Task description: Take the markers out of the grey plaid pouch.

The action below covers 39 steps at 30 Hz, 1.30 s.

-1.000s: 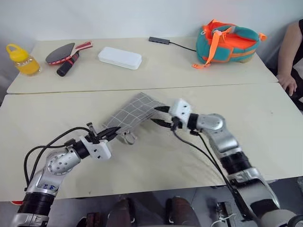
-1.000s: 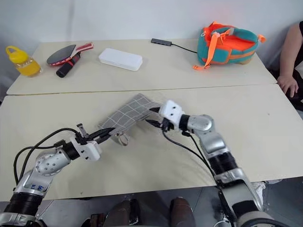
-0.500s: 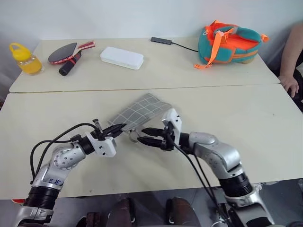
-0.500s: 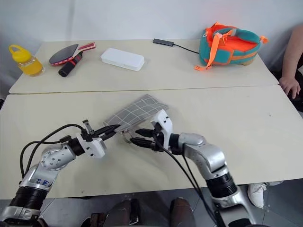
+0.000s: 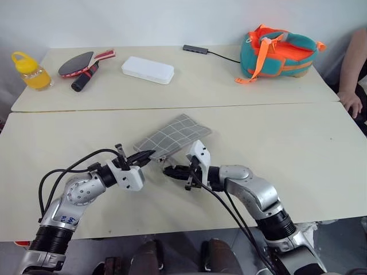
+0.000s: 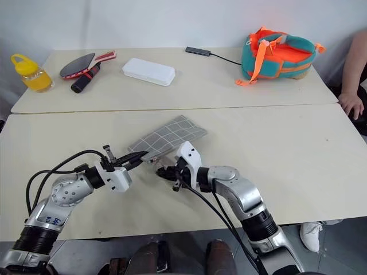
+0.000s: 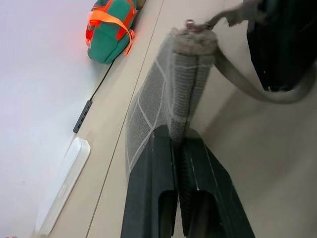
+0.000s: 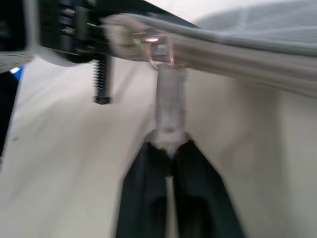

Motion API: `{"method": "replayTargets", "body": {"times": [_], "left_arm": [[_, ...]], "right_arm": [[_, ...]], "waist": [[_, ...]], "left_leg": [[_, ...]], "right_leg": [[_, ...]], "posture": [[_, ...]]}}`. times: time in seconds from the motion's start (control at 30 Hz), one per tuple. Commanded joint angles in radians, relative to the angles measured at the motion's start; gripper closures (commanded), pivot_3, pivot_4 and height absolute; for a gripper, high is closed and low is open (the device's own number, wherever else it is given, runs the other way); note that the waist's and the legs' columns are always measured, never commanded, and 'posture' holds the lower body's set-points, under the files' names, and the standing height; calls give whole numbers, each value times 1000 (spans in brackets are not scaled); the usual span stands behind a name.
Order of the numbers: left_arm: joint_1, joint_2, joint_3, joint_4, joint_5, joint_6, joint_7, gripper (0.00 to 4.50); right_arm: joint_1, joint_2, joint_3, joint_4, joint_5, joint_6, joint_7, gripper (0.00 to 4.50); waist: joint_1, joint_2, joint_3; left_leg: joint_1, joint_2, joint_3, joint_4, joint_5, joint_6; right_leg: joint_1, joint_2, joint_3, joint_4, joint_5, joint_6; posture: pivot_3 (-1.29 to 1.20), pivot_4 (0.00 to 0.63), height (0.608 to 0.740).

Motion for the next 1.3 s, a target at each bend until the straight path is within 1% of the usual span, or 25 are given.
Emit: {"method": "replayTargets", "body": {"times": [0.03,0.13,0.2,0.27,0.33,0.43,0.57,0.7,0.77,0.83,0.87,0.93,1.1,1.17,1.27,1.3], "left_arm": [[19,1,15,-54,-30,-3,0,4500],[41,13,19,-70,-90,-4,-33,4500],[62,31,8,-88,-180,-7,-97,4500],[84,41,31,-86,-238,-8,-124,4500],[101,60,44,-74,-260,-20,-150,4500],[116,83,55,-46,-262,-58,-169,4500],[112,76,59,-29,-294,-60,-191,4500],[103,63,55,-28,-322,-44,-204,4500],[101,52,54,-36,-344,-24,-207,4500],[97,37,61,-47,-368,1,-205,4500],[97,31,63,-52,-380,10,-207,4500],[100,24,63,-60,-409,28,-223,4500],[102,4,69,-73,-459,58,-247,4500],[95,-10,72,-80,-492,83,-256,4500],[75,-26,70,-85,-508,104,-271,4500],[67,-30,68,-83,-505,104,-276,4500]], "right_arm": [[-28,-20,-22,13,-35,-51,0,4464],[-28,-81,-48,26,-47,-71,35,4464],[-32,-144,-72,42,-53,-94,75,4464],[-44,-230,-105,78,-59,-122,130,4464],[-60,-296,-134,128,-69,-154,164,4464],[-102,-367,-175,236,-93,-212,192,4464],[-138,-412,-182,364,-153,-310,212,4464],[-139,-398,-197,353,-133,-329,241,4464],[-130,-402,-199,321,-118,-337,274,4055],[-118,-423,-211,266,-74,-293,326,3577],[-113,-435,-218,240,-58,-277,351,3163],[-113,-462,-246,190,-41,-283,378,2515],[-152,-496,-311,87,11,-291,403,2515],[-174,-458,-314,18,31,-296,376,2515],[-165,-428,-240,-32,-46,-362,356,3054],[-157,-418,-212,-36,-80,-396,351,3377]], "waist": [[-1,0,0],[1,0,0],[1,0,0],[1,0,0],[2,0,0],[-1,0,0],[-2,0,0],[-2,0,0],[-1,0,0],[0,0,0],[1,0,0],[2,0,0],[1,0,0],[-3,0,0],[0,0,0],[1,0,0]], "left_leg": [[0,0,0,0,0,0],[0,0,0,0,0,0],[0,0,0,0,0,0],[0,0,0,0,0,0],[0,0,0,0,0,0],[0,0,0,0,0,0],[1,0,1,0,0,0],[1,0,2,0,0,0],[1,0,2,0,0,0],[1,0,2,0,0,0],[1,0,2,0,0,0],[1,0,1,0,0,0],[1,0,1,0,0,0],[1,0,1,0,0,0],[1,0,1,0,0,0],[1,0,1,0,0,0]], "right_leg": [[0,0,0,0,0,0],[0,0,0,0,0,0],[0,0,0,-1,0,0],[0,0,0,-1,0,0],[1,0,0,-1,0,0],[0,0,0,-1,0,0],[0,0,1,-1,0,0],[0,0,1,-2,0,0],[0,0,1,-2,0,0],[0,0,1,-1,0,0],[0,0,1,-1,0,0],[0,0,1,-1,0,0],[1,0,1,-2,0,0],[1,0,1,-2,0,0],[1,0,1,-1,0,0],[1,0,1,-1,0,0]], "posture": [[0,150,740],[0,150,740],[0,150,740],[0,150,740],[0,150,740],[0,150,740],[0,150,740],[0,150,740],[0,150,740],[0,150,740],[0,150,740],[0,150,740],[0,150,740],[0,150,740],[0,150,740],[0,150,740]]}}
